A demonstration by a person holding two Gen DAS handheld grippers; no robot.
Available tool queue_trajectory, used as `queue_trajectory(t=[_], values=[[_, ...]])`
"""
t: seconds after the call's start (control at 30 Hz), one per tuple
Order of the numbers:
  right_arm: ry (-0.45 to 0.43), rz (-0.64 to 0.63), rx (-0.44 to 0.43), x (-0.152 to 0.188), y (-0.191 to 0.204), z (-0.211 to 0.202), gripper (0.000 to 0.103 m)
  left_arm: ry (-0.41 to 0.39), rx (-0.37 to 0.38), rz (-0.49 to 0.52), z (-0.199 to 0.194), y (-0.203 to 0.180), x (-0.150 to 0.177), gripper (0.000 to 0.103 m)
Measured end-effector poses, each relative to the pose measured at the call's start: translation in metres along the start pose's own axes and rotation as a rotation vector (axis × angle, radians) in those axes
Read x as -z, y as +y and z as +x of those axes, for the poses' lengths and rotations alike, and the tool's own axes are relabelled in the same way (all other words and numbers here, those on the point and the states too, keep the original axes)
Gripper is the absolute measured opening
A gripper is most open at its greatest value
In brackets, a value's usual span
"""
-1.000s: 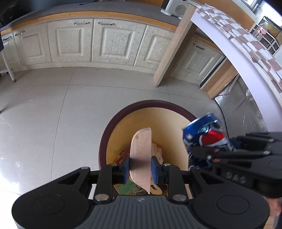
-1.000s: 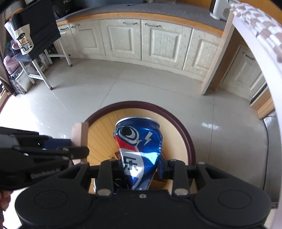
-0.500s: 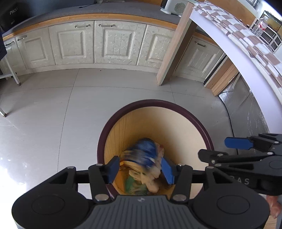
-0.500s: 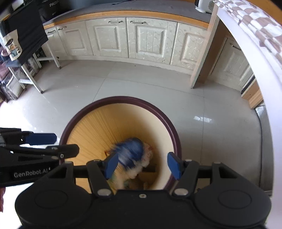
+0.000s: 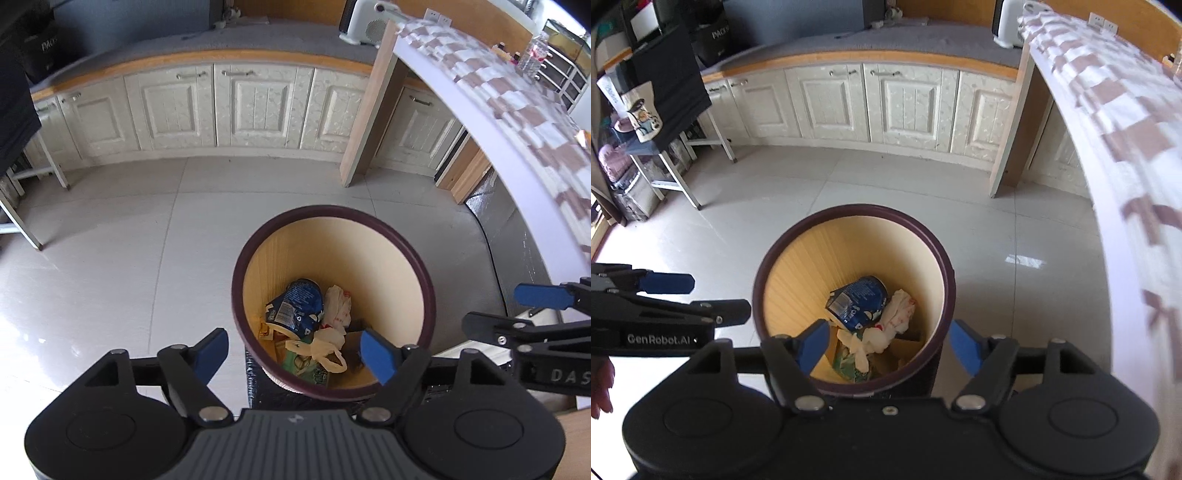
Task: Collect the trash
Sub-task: 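Move both open tools back to the table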
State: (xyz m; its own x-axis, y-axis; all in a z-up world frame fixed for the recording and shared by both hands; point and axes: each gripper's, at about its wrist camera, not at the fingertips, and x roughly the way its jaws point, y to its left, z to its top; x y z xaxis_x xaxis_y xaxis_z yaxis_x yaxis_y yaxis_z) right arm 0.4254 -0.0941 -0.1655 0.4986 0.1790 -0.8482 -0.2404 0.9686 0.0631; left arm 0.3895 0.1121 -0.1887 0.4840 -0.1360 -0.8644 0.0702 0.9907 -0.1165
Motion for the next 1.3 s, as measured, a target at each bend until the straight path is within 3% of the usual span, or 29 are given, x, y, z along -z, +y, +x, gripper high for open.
queue_trajectory(t=[0.27,0.63,0.97,1.3], values=[[-0.122,0.011,-0.044,0.014,-0.012,-0.078,0.085,-0.1,-0.015,0.002,-0.072,-0.015,0.014,0.09],[-0.358,0.018,-0.068,0.037,-0.052,-0.198,0.1,-0.348,-0.028,0.082,-0.17,-0.076,0.017,0.101],[-0.532,0.057,-0.013,0.074,-0.134,-0.265,0.103,-0.484,0.053,0.227,-0.204,-0.179,0.025,0.103],[-0.57,0.151,0.128,0.097,-0.247,-0.272,0.103,-0.528,0.193,0.407,-0.187,-0.29,0.01,0.103]])
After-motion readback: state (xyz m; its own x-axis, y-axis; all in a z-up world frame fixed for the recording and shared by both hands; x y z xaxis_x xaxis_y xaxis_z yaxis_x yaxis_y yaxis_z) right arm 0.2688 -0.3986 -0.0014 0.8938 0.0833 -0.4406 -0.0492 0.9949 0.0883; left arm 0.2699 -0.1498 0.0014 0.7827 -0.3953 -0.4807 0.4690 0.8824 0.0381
